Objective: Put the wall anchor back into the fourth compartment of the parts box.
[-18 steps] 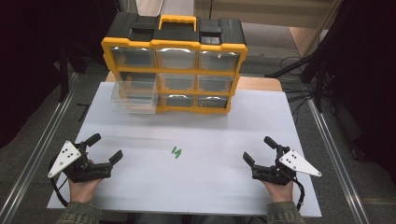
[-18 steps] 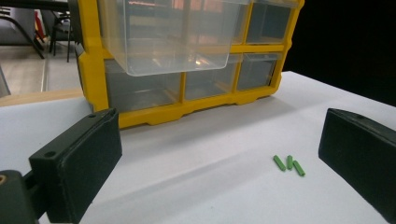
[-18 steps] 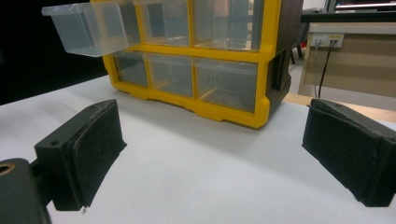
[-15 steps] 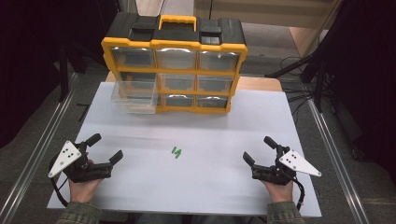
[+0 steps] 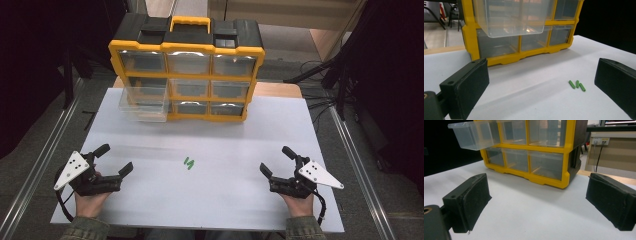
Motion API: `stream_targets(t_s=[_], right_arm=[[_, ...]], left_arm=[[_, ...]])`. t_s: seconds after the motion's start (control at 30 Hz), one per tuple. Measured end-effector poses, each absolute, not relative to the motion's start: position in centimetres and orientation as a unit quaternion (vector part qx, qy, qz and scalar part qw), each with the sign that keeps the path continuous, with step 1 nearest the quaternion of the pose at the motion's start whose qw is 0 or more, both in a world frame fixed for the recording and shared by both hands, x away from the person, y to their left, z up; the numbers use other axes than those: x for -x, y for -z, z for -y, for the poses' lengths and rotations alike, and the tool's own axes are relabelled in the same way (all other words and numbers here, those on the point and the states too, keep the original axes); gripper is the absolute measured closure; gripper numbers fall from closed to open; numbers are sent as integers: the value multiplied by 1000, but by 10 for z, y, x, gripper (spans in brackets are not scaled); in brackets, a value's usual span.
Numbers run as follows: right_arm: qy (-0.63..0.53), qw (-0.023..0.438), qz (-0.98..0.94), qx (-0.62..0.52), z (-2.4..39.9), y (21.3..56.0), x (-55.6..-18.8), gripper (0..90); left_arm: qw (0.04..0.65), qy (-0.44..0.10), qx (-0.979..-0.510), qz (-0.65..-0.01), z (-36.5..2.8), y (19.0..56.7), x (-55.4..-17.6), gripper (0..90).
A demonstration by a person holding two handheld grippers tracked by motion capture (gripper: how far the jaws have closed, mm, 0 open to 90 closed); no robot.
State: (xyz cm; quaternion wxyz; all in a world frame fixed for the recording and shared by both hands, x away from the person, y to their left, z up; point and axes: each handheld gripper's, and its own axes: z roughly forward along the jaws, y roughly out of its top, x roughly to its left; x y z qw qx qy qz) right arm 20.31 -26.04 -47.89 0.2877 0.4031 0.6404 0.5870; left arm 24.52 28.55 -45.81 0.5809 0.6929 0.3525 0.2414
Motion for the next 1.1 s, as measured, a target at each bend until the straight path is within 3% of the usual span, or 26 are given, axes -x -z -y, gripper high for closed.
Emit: stream_targets(t_s=[0.3,0.73,1.1], right_arm=[[-588,291,-638,-404,262,478,-203,56],[-589,290,-637,-404,263,478,-203,56],[-591,291,-635,-404,265,478,-203,56]], left_arm=[[542,-226,-724,-363,-282,450,-251,0],[403,-181,-825,-354,-268,440,-258,0],[295,-150,-878,-345,-253,431,-269,0]])
